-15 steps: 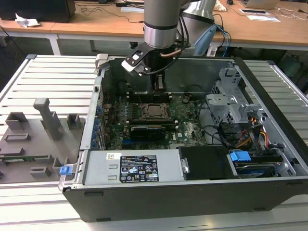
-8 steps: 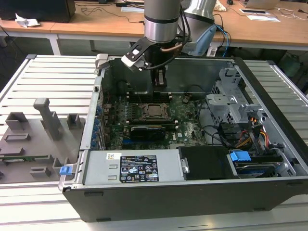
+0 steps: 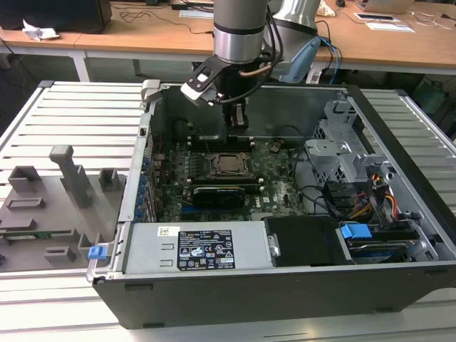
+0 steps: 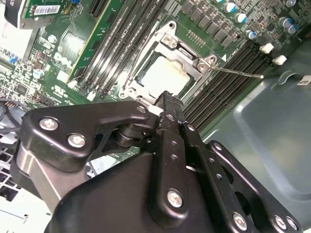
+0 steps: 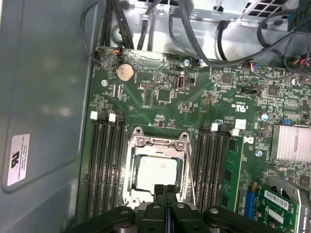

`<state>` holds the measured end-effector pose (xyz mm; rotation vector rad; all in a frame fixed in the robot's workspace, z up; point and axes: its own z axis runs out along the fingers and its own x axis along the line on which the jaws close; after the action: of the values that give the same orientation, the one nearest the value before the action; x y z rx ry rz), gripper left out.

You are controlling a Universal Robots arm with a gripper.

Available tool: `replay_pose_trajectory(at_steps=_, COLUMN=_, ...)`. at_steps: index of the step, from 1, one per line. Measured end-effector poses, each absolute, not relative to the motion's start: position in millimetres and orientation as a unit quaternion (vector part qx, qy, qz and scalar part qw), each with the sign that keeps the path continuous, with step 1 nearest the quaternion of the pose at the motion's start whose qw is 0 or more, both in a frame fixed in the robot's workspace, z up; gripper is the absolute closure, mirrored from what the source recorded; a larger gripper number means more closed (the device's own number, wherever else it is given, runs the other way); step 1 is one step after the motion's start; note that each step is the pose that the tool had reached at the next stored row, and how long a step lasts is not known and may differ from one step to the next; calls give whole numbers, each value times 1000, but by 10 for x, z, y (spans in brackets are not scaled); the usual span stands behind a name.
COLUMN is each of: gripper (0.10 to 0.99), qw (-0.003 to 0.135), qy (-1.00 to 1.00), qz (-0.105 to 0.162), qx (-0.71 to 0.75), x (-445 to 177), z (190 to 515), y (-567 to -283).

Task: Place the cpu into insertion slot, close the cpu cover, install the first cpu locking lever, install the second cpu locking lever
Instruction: 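Install the first cpu locking lever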

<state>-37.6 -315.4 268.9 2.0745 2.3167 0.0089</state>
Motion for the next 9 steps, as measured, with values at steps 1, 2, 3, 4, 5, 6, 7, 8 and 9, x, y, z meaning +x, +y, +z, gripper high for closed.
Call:
replay_pose_trajectory(at_steps=1, gripper=980, qw=16, qy=747, qz=3, qx=665, x=-376, z=2689, y=-3154)
replay_pose_trajectory(at_steps=2, gripper=980, qw=16, qy=749, qz=3, qx=663, x=-376, z=2689, y=-3154)
replay_pose_trajectory(at_steps=3, gripper=980, qw=16, qy=751, qz=3, qx=661, x=-376, z=2689, y=-3154)
replay_pose_trajectory(at_steps=4, gripper=980, qw=16, qy=753, qz=3, qx=658, x=-376, z=2689, y=-3153)
replay_pose_trajectory(at_steps=5, gripper=980, qw=16, qy=754, qz=3, qx=656, x=-376, z=2689, y=-3153)
replay_pose_trajectory(at_steps=6, gripper=980, qw=16, qy=755, qz=3, qx=655, x=-376, z=2688, y=-3153)
replay_pose_trajectory(at_steps=7, gripper=980, qw=16, qy=757, qz=3, qx=653, x=-376, z=2688, y=-3153)
replay_pose_trajectory(at_steps=8, gripper=980, qw=16, qy=758, qz=3, qx=652, x=-378, z=2689, y=-3153)
replay_pose_trajectory(at_steps=9, gripper=980, qw=16, qy=759, qz=3, qx=651, x=-379, z=2689, y=-3153)
